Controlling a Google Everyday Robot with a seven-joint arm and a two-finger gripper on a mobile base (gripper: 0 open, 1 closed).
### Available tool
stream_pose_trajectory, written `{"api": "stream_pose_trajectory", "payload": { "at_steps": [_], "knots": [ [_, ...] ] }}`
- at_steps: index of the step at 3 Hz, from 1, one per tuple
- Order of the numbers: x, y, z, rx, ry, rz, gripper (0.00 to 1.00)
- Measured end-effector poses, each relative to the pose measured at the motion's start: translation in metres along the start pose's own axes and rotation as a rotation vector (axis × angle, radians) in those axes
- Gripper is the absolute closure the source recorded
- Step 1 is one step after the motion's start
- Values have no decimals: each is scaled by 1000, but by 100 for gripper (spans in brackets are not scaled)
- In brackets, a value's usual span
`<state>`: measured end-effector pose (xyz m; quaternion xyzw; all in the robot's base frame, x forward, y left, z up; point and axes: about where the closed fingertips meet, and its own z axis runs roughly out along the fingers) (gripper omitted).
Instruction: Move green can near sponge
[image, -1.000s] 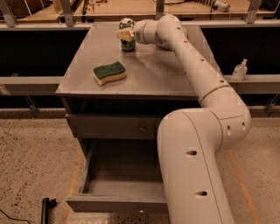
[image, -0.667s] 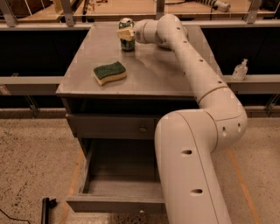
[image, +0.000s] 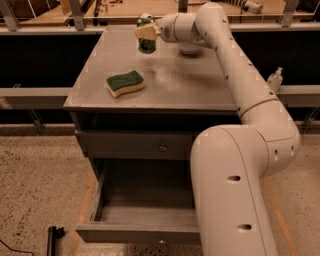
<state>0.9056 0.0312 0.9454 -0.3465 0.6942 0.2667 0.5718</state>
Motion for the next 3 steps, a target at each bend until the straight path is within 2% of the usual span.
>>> {"api": "stream_pose_trajectory", "payload": {
  "at_steps": [1,2,3],
  "knots": [
    [-13,18,-33,-50,15,-4,100],
    [-10,41,-58,-78,46,1,100],
    [5,65,-70,-84,73,11,100]
  ]
}}
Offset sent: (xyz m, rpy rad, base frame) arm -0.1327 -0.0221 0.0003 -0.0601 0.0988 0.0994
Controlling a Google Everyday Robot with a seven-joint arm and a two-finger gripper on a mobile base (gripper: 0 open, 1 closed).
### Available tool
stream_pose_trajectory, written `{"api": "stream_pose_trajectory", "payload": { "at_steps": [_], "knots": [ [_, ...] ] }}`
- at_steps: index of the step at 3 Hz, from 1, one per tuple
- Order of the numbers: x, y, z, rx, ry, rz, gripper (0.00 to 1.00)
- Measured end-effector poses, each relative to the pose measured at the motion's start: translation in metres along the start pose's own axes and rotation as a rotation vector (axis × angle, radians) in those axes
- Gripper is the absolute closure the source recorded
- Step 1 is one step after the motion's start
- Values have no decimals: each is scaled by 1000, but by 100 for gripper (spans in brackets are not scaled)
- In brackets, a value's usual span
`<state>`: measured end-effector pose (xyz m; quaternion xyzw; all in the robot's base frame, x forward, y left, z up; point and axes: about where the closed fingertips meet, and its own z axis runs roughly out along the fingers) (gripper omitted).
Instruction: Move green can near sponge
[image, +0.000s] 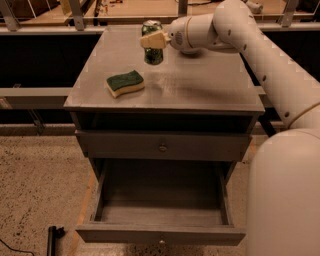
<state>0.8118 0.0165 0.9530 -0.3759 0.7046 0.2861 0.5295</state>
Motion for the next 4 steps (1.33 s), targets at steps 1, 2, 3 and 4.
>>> {"api": "stream_pose_trajectory", "payload": {
  "at_steps": [1,2,3,4],
  "knots": [
    [17,18,-2,12,10,2,100],
    [32,28,-3,37,10,-10,82],
    [45,33,4,76,-7,-49,51],
    [50,34,8,97,-19,-69,27]
  ]
}}
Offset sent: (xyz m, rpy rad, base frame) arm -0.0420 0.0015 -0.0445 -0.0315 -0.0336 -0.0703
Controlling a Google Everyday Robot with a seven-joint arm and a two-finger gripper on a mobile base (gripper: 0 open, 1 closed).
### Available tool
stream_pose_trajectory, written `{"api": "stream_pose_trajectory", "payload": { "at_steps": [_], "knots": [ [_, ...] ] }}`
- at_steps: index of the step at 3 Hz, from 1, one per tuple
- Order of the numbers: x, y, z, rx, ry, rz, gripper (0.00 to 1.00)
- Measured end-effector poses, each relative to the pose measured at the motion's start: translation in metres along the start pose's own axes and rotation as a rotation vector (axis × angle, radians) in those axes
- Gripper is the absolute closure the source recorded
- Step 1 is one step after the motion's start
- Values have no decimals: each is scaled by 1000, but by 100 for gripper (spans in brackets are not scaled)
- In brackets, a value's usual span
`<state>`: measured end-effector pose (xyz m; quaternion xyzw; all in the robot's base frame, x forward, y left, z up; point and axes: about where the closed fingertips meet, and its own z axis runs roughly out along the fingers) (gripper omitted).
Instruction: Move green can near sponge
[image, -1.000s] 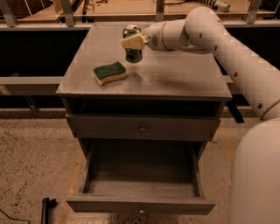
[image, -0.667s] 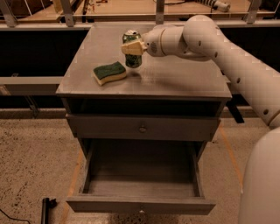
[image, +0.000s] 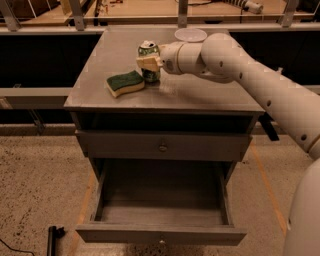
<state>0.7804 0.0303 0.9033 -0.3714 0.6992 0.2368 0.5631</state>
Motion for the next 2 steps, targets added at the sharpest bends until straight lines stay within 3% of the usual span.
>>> {"api": "stream_pose_trajectory", "payload": {
  "at_steps": [1,2],
  "knots": [
    [1,-7,-9,49,-4,9,4],
    [4,-18,-42,109,-15,68,0]
  ]
}}
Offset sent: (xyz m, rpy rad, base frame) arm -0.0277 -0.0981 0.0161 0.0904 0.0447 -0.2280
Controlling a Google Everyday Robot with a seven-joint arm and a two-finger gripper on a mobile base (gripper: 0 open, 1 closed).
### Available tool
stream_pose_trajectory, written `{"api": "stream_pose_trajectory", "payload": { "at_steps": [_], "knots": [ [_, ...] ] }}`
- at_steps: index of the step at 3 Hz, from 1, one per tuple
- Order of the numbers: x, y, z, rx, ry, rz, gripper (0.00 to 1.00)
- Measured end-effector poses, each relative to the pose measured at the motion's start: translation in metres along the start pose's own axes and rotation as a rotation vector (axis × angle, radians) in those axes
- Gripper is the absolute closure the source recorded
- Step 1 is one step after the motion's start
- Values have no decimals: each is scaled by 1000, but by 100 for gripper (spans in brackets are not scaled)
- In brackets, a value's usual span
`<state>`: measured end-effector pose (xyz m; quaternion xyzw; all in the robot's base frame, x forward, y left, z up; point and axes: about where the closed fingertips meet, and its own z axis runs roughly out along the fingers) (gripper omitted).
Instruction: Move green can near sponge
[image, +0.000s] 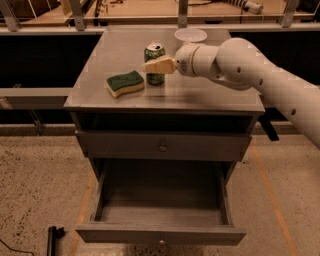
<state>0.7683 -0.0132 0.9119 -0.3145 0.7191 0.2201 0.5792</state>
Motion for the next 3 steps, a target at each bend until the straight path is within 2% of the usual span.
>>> {"api": "stream_pose_trajectory", "payload": {
  "at_steps": [1,2,3],
  "knots": [
    [-1,-18,-41,53,-9,44,0],
    [-2,-39,-92,161,-29,62,0],
    [-1,-46,-97,184,-34,63,0]
  ]
}}
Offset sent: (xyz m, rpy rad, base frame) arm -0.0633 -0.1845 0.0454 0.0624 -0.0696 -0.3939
